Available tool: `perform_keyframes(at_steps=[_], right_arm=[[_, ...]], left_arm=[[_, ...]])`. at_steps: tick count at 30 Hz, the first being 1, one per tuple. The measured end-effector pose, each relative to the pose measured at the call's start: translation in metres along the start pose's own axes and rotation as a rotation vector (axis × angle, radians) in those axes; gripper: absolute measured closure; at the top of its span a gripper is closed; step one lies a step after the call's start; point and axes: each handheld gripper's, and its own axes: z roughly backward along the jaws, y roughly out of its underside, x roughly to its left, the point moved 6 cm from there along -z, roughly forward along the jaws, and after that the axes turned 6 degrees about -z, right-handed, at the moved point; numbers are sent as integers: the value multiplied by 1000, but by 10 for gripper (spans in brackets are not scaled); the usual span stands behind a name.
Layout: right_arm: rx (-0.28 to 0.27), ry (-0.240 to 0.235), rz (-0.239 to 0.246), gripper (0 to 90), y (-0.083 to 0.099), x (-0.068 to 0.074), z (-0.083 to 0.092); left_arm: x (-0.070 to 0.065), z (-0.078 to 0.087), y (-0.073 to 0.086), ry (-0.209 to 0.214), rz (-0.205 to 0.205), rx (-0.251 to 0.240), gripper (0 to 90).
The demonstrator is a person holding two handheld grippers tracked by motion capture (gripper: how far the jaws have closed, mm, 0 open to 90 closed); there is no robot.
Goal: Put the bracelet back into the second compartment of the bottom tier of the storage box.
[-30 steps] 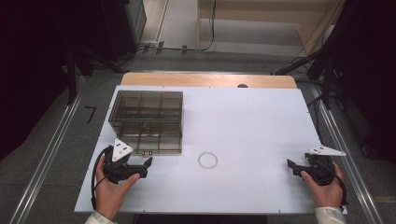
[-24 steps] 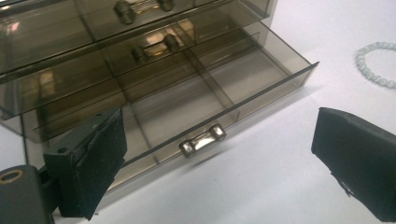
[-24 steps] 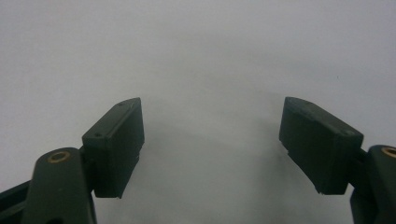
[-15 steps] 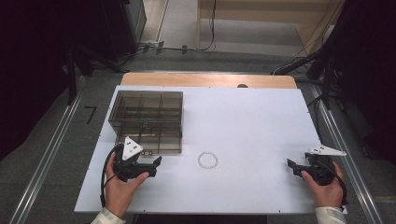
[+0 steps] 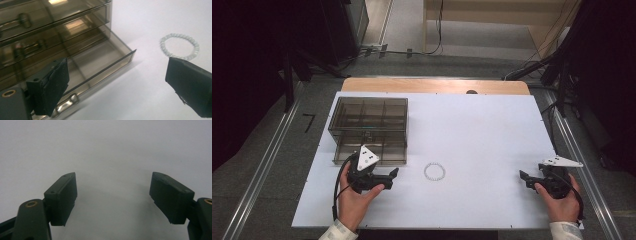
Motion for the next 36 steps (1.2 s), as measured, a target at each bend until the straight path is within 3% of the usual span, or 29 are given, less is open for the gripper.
perform_keyframes(at_steps=[8,26,36], right_arm=[[0,-2,4,207,0,0,-1],[3,-3,3,207,0,1,-1],[2,-2,3,207,0,0,-1]], left_arm=[[-17,-13,-10,34,-25,-12,61],[-42,-30,-25,91,-72,-22,78],[-52,-41,-32,109,-72,-33,78]])
